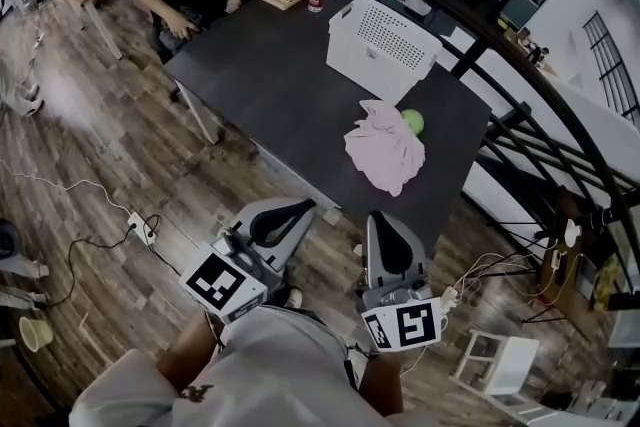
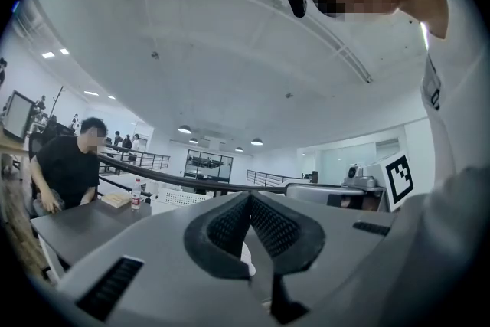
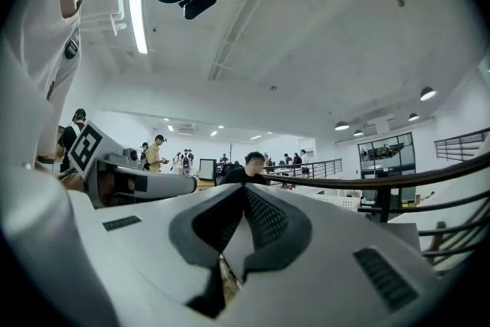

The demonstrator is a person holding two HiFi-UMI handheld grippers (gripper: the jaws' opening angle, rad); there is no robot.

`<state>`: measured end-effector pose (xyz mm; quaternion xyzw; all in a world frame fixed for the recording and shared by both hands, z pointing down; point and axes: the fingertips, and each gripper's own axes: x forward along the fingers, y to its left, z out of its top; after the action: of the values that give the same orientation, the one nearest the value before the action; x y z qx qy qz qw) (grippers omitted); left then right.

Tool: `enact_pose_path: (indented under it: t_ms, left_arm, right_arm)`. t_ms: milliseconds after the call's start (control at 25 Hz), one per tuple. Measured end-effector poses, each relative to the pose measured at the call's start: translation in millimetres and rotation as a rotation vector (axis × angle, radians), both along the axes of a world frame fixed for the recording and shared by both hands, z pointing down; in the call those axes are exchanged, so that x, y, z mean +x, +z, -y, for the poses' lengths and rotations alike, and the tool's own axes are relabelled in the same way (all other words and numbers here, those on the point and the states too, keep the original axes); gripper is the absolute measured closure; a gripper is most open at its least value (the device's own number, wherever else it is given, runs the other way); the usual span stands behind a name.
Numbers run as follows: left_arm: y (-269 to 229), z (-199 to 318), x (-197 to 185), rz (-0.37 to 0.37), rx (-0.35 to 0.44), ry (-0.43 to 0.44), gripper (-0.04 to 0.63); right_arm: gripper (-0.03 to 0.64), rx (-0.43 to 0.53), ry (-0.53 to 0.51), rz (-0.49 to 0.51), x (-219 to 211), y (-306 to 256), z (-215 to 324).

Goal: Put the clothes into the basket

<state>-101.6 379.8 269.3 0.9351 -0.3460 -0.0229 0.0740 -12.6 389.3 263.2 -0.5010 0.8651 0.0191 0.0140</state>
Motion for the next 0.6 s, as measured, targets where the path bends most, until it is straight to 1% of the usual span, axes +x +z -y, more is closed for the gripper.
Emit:
enact_pose_path:
  t_ms: [200, 360, 600]
  left_arm:
    - [1, 29, -6, 0.009, 0.006, 0.019, 0.592]
    - [0, 49, -11, 0.017, 0.003, 0.052, 0.592]
    - [2, 73, -17, -0.005, -0.004, 0.083, 0.592]
  right_arm:
    - [0.597, -0.010, 0.018, -0.009, -7, 0, 27]
    - [0.597, -0.022, 0.036, -0.028, -15, 1, 47]
    - [0.597, -0.043, 0.080, -0.048, -16, 5, 65]
